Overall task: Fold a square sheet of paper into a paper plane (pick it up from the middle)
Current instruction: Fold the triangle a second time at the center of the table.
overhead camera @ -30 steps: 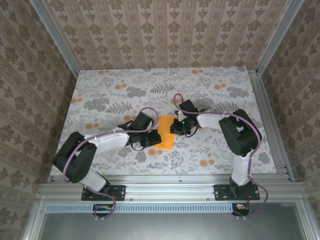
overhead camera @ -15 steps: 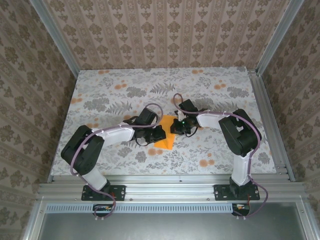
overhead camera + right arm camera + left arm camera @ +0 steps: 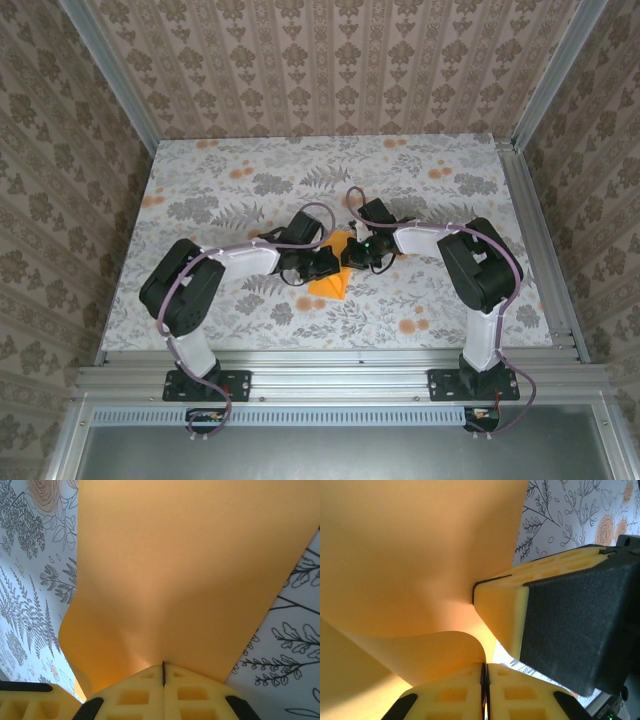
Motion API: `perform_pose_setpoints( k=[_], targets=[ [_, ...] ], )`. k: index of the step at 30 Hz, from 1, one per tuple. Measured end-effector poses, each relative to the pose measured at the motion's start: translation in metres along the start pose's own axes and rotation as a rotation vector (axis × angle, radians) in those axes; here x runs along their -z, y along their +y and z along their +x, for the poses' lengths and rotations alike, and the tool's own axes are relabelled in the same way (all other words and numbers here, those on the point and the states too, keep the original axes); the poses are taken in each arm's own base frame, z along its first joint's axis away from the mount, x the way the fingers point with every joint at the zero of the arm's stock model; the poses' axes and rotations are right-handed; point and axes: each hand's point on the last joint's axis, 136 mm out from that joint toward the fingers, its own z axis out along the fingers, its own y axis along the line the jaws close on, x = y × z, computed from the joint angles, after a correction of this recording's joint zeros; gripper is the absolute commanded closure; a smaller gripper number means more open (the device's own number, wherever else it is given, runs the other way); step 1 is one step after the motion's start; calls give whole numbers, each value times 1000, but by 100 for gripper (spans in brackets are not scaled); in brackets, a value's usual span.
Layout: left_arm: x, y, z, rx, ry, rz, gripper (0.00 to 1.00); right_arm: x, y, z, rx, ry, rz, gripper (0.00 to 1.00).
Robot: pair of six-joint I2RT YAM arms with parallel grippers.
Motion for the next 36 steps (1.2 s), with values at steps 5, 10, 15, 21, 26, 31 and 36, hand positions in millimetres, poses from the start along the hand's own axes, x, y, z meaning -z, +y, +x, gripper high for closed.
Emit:
perform_pose_setpoints(
  k=[5,10,15,21,26,31,36],
  targets=[
    [-8,3,-1,2,7,-3,89,0,1,-1,1,-3,-3,93],
    [-9,5,0,2,10,-7,89,1,0,-2,1,-16,-8,88],
    [-9,5,0,-3,10,-7,89,10,0,-5,-3,-38,-5,85],
    [-9,5,-1,-9,9,-7,90,22,-3,-16,-1,-83,9,86],
    [-9,4,-1,-11,7,-4,90,20,-10,-19,-11,-89,36,87],
    [-9,4,-1,-12,6,-3,90,11,-18,-17,-16,-71,53,89],
    [-9,4,-2,-15,6,-2,90,11,-18,-18,-5,-70,53,90]
  ],
)
